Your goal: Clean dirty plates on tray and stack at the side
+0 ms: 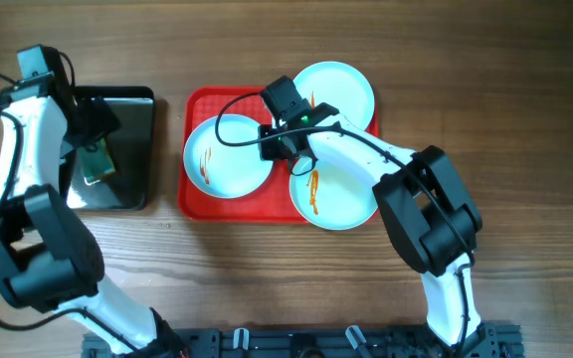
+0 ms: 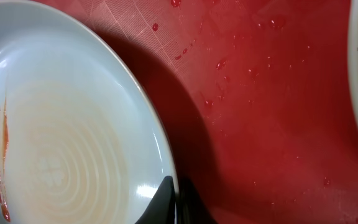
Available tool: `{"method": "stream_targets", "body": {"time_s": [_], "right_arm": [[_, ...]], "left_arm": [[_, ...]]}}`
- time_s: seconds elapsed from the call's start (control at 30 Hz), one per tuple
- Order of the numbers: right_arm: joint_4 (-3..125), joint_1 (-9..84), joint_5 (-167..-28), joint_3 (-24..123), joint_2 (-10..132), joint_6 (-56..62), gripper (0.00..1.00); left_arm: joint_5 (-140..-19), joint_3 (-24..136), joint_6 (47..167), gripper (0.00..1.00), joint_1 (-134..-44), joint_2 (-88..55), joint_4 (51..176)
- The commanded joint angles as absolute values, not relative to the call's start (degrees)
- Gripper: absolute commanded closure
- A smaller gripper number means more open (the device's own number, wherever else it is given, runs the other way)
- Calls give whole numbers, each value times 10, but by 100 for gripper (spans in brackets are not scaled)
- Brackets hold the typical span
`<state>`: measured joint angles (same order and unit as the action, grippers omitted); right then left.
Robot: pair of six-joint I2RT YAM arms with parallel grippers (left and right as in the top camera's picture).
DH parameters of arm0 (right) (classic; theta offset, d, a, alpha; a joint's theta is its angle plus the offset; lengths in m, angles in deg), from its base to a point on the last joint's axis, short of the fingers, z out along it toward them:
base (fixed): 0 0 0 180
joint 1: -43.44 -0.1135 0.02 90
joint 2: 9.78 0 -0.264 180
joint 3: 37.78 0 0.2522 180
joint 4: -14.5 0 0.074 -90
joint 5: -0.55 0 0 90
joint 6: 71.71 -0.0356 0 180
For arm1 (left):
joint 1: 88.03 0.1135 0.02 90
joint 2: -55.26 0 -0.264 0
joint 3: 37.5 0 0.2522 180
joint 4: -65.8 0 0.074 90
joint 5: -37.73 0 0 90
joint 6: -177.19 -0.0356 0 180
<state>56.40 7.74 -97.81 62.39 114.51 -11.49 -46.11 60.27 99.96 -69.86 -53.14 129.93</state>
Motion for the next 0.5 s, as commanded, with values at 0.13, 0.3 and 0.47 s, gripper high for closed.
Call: {"method": "stream_targets", "body": {"time_s": [0.13,0.3,0.47], "right_arm": [[563,75,-971,627,1164,-121,96],[563,75,-971,627,1164,-118,96],[563,75,-972,627,1164,-119,96]], "left_arm": [[-464,613,964,24,-677,-604,1289],[-464,613,964,35,-676,-631,1272],[-464,612,964,79,-676,-633,1270]]}}
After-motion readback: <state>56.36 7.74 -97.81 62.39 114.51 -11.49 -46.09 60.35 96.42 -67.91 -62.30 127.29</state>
